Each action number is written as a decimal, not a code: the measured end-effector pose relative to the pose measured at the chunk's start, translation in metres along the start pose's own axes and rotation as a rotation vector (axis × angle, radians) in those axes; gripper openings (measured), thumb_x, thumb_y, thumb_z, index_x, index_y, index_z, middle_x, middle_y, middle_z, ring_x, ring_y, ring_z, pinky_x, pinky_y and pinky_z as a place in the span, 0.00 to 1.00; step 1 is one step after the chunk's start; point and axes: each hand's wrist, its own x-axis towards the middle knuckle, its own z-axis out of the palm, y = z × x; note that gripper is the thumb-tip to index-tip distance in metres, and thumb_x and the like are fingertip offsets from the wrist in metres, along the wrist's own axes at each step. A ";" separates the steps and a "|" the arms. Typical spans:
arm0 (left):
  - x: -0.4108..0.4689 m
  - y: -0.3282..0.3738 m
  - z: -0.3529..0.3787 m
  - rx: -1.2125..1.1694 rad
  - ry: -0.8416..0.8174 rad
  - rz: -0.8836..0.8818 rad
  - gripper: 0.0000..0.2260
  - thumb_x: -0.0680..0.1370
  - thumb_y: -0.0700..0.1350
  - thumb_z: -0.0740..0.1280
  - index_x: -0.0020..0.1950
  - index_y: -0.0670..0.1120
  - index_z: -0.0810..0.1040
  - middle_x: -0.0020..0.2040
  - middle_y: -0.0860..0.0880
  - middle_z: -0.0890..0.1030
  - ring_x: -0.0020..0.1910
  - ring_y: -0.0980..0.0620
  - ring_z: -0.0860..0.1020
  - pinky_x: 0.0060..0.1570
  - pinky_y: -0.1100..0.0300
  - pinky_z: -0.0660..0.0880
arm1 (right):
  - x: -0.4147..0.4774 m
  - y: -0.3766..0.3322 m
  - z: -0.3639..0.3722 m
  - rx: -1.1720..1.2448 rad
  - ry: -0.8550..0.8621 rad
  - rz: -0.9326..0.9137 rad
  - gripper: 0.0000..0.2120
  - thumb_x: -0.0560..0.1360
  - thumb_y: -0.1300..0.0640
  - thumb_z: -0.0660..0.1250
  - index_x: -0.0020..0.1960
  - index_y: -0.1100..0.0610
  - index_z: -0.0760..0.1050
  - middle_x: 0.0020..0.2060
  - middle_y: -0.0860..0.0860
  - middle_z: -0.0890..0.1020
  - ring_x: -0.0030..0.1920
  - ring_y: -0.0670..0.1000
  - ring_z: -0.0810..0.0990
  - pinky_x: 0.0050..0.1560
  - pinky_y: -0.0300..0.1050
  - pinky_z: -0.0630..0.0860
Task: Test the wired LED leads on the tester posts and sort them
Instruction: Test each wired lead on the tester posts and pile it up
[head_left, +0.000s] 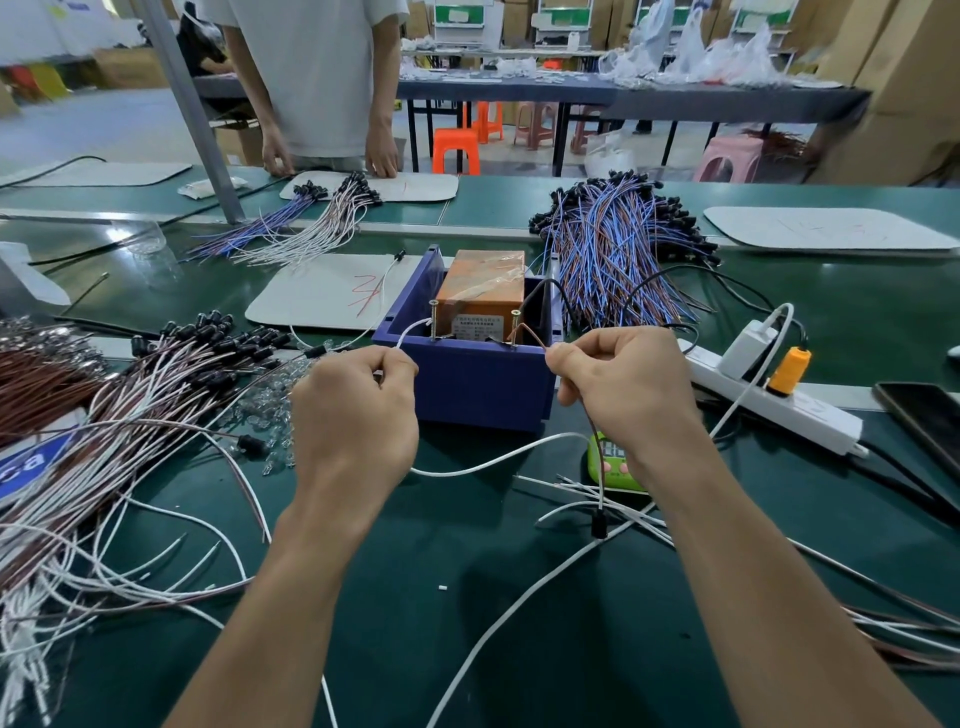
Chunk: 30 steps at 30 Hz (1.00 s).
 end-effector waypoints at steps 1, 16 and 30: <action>0.000 0.000 0.000 -0.006 -0.008 0.009 0.15 0.79 0.47 0.64 0.36 0.45 0.84 0.23 0.51 0.74 0.28 0.52 0.73 0.30 0.63 0.67 | 0.000 0.000 0.000 0.001 0.000 0.000 0.13 0.75 0.55 0.74 0.32 0.55 0.82 0.24 0.50 0.82 0.19 0.41 0.70 0.22 0.28 0.64; -0.006 0.001 0.004 -0.082 -0.090 0.115 0.16 0.78 0.50 0.62 0.38 0.43 0.83 0.25 0.45 0.74 0.35 0.47 0.74 0.39 0.62 0.68 | -0.002 -0.003 0.001 -0.007 0.001 -0.005 0.14 0.75 0.55 0.74 0.32 0.55 0.82 0.23 0.49 0.81 0.18 0.41 0.70 0.22 0.27 0.63; -0.021 -0.007 -0.022 -0.722 -0.450 -0.190 0.12 0.73 0.46 0.66 0.35 0.44 0.85 0.21 0.48 0.65 0.20 0.54 0.60 0.22 0.66 0.58 | -0.030 -0.011 0.003 0.432 -0.238 0.060 0.10 0.83 0.62 0.61 0.43 0.56 0.73 0.25 0.54 0.79 0.22 0.50 0.68 0.23 0.40 0.66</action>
